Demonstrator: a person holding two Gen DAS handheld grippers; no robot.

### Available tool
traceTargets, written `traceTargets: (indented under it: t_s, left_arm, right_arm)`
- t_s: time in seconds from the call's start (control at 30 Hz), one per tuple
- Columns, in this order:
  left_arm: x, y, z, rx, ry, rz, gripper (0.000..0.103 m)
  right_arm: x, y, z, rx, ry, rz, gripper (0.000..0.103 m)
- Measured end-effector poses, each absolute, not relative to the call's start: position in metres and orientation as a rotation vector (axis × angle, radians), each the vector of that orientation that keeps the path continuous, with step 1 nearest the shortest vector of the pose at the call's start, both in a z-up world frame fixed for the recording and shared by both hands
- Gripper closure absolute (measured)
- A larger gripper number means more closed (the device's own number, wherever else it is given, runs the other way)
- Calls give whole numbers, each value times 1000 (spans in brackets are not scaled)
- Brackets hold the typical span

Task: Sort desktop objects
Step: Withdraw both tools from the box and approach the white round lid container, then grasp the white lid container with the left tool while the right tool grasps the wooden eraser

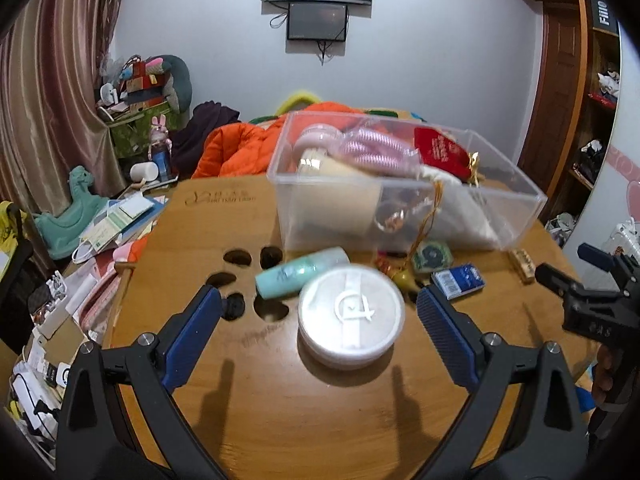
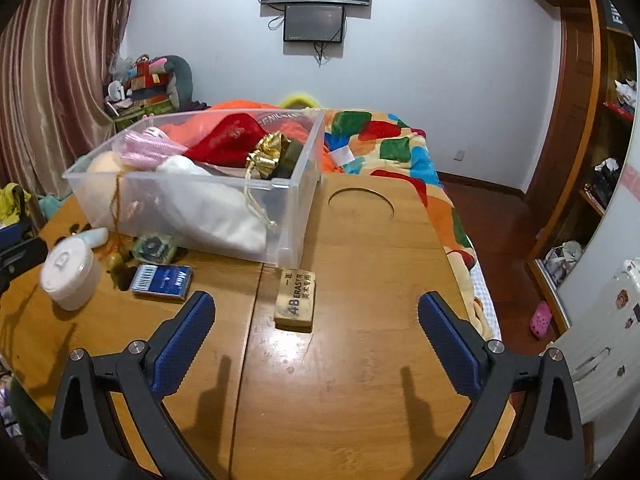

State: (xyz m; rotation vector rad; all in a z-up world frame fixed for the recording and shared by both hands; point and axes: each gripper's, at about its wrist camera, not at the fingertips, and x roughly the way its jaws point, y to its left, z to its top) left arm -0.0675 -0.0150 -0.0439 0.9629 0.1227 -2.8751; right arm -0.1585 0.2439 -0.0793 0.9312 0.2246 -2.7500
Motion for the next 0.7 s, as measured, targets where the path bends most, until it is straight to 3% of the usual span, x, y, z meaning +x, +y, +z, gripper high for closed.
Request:
traceTargets:
  t_s: [0.17,0.3,0.43,0.57,0.7]
  left_arm:
    - [-70,-8,-54,972,93,-2866,4]
    - [-74,-5,-57,983,91,-2859,17]
    - [-76,-4,-56,981,103,-2859,19]
    - [-80,0,-57,1006,87,-2867,19]
    - [-85,3,-61,1047,112,-2876,19]
  right_arm:
    - [-173,248,-90,995,177,-2718,32]
    - [-179,251,-95,1028,148,-2691,46]
    - [-183,250,-98,1034,145,-2670,51]
    - [-186,242,-101,1060,156,-2639,64]
    - [-186,235,-103,1056,186,-2642,68]
